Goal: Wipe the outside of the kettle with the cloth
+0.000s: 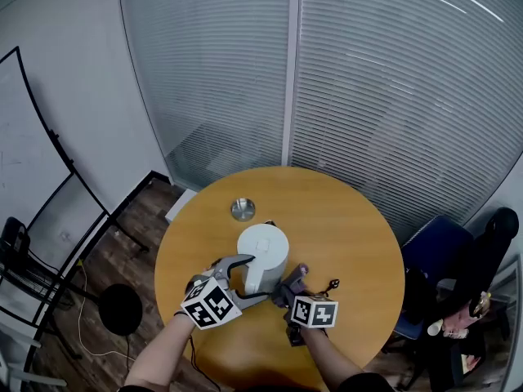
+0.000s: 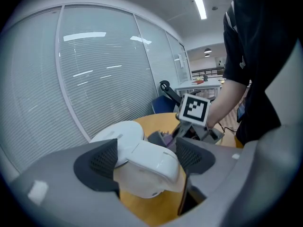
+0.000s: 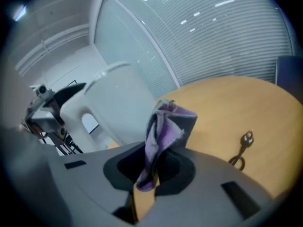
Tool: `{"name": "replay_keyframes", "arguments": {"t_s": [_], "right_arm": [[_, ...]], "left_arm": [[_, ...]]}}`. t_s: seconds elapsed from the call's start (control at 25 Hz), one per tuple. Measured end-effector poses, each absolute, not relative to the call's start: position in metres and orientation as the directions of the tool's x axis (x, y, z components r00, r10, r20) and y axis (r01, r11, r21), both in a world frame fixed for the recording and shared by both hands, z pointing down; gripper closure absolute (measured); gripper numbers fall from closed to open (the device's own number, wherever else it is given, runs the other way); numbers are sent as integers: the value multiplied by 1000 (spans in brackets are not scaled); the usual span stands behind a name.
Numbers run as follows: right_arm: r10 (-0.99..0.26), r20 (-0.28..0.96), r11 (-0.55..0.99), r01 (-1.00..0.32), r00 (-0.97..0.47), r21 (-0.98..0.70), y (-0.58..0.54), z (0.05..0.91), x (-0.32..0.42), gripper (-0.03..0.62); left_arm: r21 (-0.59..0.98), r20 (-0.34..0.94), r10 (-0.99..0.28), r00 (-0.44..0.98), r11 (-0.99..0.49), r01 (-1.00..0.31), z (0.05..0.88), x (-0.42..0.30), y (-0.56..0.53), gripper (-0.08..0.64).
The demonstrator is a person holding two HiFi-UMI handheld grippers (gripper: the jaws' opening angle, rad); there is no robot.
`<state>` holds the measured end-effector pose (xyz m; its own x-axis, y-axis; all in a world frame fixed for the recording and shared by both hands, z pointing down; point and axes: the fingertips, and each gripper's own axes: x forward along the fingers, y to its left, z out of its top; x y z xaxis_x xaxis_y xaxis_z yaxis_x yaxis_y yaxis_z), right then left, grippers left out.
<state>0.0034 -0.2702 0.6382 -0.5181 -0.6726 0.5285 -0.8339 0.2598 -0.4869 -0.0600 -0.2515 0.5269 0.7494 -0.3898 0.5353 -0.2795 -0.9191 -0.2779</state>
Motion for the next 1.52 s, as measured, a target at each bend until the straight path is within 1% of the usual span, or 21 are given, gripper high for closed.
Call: {"name": "replay_keyframes", "arguments": {"t_s": [0.2, 0.32, 0.4, 0.52, 0.68, 0.88, 1.04, 1.16, 1.28, 1.4, 1.52], "right_arm": [[-760, 373, 418, -840, -532, -345, -282, 544, 28, 551], [-761, 305, 507, -818, -573, -270, -284, 501, 23, 551], [-744, 293, 555, -799, -601, -231, -287, 489, 13, 551], [-713, 320, 586, -781, -623, -215, -292, 496, 2, 551], [-688, 367, 572, -779, -626, -256, -299, 528, -1, 551], [-655, 467, 509, -804, -593, -307, -314, 591, 4, 551], [-603, 564, 428, -825, -564, -368, -317, 656, 4, 551], [-574, 619, 373, -844, -536, -385, -315, 693, 8, 551], [-566, 628, 357, -846, -534, -397, -314, 703, 10, 551], [-569, 610, 374, -834, -551, -405, -316, 695, 9, 551], [-624, 558, 392, -837, -547, -382, -324, 662, 20, 551]], "left_arm": [[-297, 506, -445, 739, -894, -334, 528, -58, -252, 186], [-298, 487, -466, 739, -884, -361, 528, -56, -253, 186], [-300, 488, -474, 733, -880, -369, 528, -56, -254, 186], [-301, 491, -480, 727, -877, -375, 530, -55, -253, 186], [-299, 485, -488, 726, -873, -386, 529, -53, -253, 186], [-299, 478, -494, 727, -869, -394, 528, -54, -255, 186], [-299, 482, -499, 720, -866, -400, 529, -55, -255, 186], [-299, 480, -502, 720, -865, -403, 529, -53, -254, 186], [-299, 476, -507, 719, -862, -409, 529, -52, -252, 186], [-302, 473, -512, 717, -859, -414, 528, -54, -253, 186], [-301, 471, -512, 718, -858, -416, 527, -54, -254, 186]]}}
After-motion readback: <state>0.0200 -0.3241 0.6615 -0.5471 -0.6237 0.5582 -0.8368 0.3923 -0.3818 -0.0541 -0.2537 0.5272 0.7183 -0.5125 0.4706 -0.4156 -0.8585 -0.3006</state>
